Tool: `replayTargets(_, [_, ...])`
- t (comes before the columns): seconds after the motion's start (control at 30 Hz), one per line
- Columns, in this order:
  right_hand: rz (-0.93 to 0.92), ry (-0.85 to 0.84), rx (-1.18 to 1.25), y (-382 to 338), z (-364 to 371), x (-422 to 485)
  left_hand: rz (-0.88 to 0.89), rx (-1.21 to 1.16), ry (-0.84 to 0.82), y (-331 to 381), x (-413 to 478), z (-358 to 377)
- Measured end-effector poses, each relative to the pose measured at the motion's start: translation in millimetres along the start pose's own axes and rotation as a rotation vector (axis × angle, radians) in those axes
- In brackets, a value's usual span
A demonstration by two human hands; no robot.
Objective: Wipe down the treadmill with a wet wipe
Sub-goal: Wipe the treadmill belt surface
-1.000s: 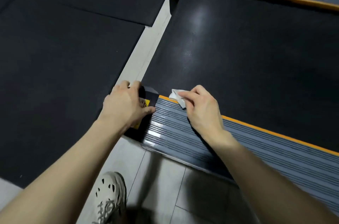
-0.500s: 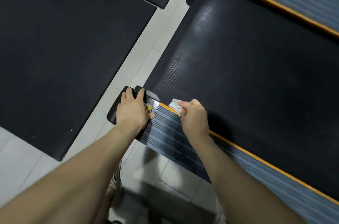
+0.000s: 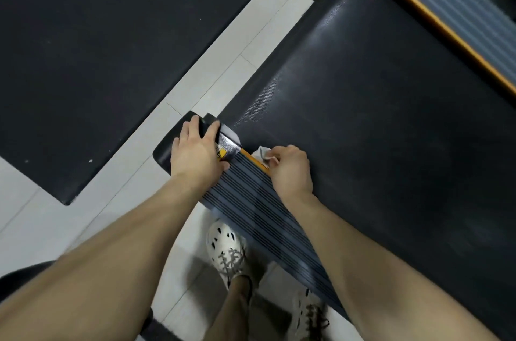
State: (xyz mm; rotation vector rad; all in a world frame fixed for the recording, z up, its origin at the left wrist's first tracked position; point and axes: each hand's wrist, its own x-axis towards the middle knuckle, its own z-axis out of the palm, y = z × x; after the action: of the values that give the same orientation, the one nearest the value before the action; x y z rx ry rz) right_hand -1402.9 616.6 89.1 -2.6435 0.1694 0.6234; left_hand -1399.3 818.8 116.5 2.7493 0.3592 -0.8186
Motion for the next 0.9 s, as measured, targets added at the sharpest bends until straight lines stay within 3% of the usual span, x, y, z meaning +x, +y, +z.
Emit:
replayTargets(0.13, [-0.064,-0.144,-0.014,-1.6,-22.8,7.2,-0.002,0.001,-0.016,5.1,1.3,-3.6])
replayTargets(0.3, [-0.284,-0.266,-0.125,2.0,-46.7,22.2,-0.02,-0.031,0.003,6.0,3.1,-3.0])
replayTargets(0.53, [-0.628,-0.028,-0.23,2.3,-58.8,71.2,-0.018,-0.059,0.037,3.1,6.0,-0.8])
replayTargets(0.63, [-0.626,0.031,-0.162,12.6,-49.3,87.7,-0.055,-0.109,0.092,1.5,3.1,10.9])
replayTargets(0.7, [-0.741,-0.022,-0.118,15.2,-30.7,79.0,-0.092,-0.145,0.193,7.4,2.3,24.6])
replayTargets(0.8, [-1.12,-0.195,-0.241,26.8,-17.1,72.1,-0.155,-0.138,0.363,22.6,1.3,49.3])
replayTargets(0.83, [-1.165,-0.152,-0.258,29.9,-24.7,91.1,-0.17,-0.122,0.408,27.0,1.8,56.5])
replayTargets(0.9, [-1.034,0.071,-0.221,29.2,-47.1,136.0,-0.195,-0.079,0.489,33.7,2.0,68.9])
